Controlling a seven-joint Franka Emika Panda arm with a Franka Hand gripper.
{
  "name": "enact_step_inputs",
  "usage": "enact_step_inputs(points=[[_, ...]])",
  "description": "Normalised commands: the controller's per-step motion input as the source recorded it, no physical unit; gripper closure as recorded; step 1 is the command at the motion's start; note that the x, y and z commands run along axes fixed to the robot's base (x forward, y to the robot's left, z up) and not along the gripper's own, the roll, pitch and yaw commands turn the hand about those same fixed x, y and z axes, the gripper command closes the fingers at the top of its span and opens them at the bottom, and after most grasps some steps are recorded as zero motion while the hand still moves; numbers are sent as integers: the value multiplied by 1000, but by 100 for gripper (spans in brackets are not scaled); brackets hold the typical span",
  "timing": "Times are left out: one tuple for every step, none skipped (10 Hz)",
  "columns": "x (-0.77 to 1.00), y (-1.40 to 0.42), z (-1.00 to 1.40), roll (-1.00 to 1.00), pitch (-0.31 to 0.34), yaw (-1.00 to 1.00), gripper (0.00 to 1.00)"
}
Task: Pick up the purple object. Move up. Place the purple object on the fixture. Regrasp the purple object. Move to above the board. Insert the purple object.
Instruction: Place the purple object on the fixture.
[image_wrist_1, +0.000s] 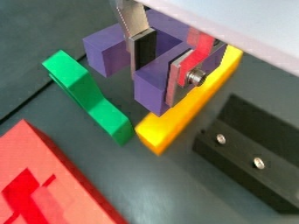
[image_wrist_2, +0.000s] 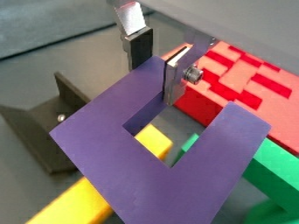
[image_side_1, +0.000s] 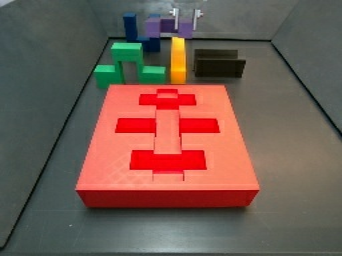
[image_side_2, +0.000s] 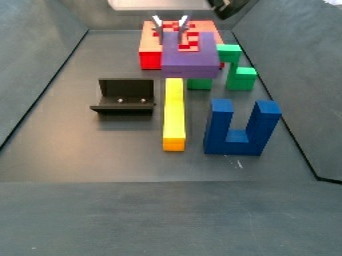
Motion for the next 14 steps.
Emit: enact_step_inputs(points=[[1000, 29, -9, -586, -49, -120, 100], [1000, 0, -11, -454, 0, -114, 100], [1000, 0, -23, -409, 0, -97, 100], [1000, 0, -11, -474, 0, -117, 100], [1000, 0, -20, -497, 0, -117, 100], [1000, 0, 0, -486, 0, -106, 100], [1000, 3, -31, -546, 0, -46, 100], [1000, 29, -71, -623, 0, 0, 100], [1000, 29, -46, -580, 0, -11, 100], [1000, 109, -54, -566, 20, 0, 100], [1000, 151, -77, -514, 57, 0, 100], [1000, 163, -57, -446, 89, 0, 100], [1000, 163, -40, -394, 106, -6, 100], [1000, 126, -11, -271, 163, -86, 100]])
